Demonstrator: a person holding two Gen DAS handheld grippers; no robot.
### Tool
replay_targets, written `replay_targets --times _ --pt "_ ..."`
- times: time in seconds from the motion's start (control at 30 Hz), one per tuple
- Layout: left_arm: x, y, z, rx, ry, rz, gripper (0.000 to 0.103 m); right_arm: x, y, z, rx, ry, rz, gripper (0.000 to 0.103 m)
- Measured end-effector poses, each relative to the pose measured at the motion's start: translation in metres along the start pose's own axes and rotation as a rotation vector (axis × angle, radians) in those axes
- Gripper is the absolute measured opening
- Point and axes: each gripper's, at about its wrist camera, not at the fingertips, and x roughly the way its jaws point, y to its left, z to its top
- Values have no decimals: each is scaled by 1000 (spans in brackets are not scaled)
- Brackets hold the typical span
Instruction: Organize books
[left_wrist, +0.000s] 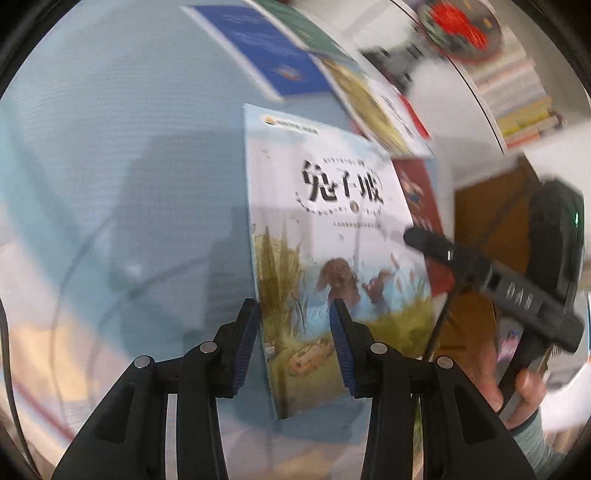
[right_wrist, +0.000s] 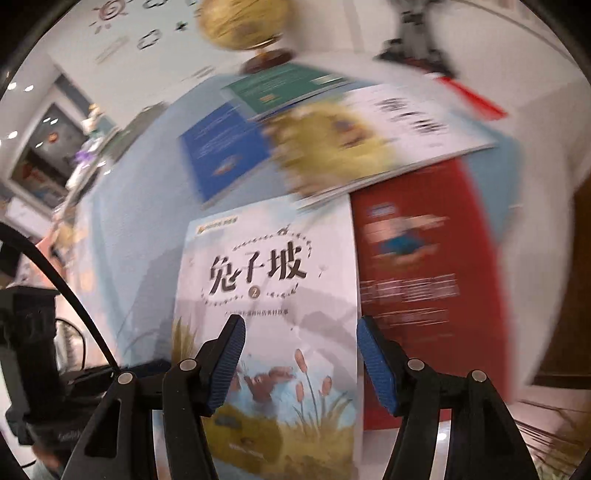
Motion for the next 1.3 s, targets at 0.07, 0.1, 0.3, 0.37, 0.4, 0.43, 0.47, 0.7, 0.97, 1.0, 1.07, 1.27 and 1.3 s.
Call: replay_targets --times 0.07,0.1,0.3,0.37,0.4,0.43,0.47,0.7,0.97,1.0,1.07,1.27,1.3 --pt "-14 22 0 -64 -25 2 36 10 15 -3 -26 19 39 62" --pt "-19 27 0 -81 -34 8 36 12 18 -5 -19 28 65 62" --pt "-22 40 -19 -100 -26 50 36 2 5 -37 32 42 95 61" --pt "-20 32 -26 -69 -46 69 36 3 6 -52 43 63 147 57" --pt "-19 30 -28 -60 -44 72 36 4 11 -59 35 72 155 56" --pt "-19 28 -30 -53 -52 88 36 5 17 -66 17 73 135 56" --pt "-21 27 -32 -48 -56 100 36 6 25 -72 -18 63 96 56" --pt "-45 32 -35 -84 -108 -79 36 4 20 -78 -11 39 78 56" --pt "-44 42 -33 -138 -111 -226 29 3 17 -82 27 33 110 60" --pt "-31 41 -33 -127 -76 -193 20 3 19 -82 24 33 109 62" --pt "-13 37 -34 -119 -44 -141 17 4 22 -82 15 34 101 66" --pt "-14 32 -21 -219 -52 -300 10 3 16 -71 70 104 170 70" --pt "-16 33 -18 -256 -46 -358 10 0 7 -70 116 106 219 72"
